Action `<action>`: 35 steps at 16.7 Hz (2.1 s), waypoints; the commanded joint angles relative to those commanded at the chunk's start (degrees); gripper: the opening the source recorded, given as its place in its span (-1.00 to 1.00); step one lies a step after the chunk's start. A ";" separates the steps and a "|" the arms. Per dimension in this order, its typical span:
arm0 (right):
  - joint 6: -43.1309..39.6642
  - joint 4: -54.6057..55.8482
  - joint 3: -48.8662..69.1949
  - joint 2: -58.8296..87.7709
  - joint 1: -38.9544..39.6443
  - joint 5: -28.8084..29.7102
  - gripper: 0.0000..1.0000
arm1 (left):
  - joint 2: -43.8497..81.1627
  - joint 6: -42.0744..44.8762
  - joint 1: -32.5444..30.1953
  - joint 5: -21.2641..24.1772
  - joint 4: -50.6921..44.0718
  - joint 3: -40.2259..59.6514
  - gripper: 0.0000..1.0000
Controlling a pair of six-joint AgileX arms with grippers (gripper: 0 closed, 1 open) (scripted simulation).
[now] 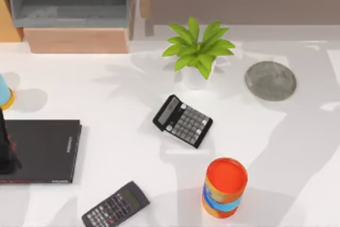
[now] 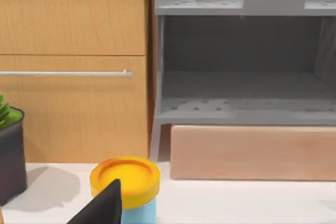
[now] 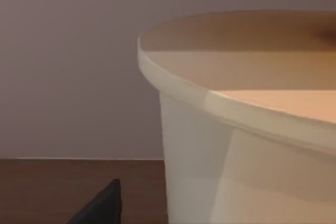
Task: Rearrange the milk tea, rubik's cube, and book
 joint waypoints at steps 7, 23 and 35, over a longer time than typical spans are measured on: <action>0.00 0.00 0.00 0.00 0.00 0.00 0.25 | 0.00 0.00 0.00 0.00 0.00 0.00 1.00; 0.00 0.00 0.00 0.00 0.00 0.00 -1.00 | 0.00 0.00 0.00 0.00 0.00 0.00 1.00; -0.20 3.97 -17.23 -13.64 -2.70 -3.23 -1.00 | 0.00 0.00 0.00 0.00 0.00 0.00 1.00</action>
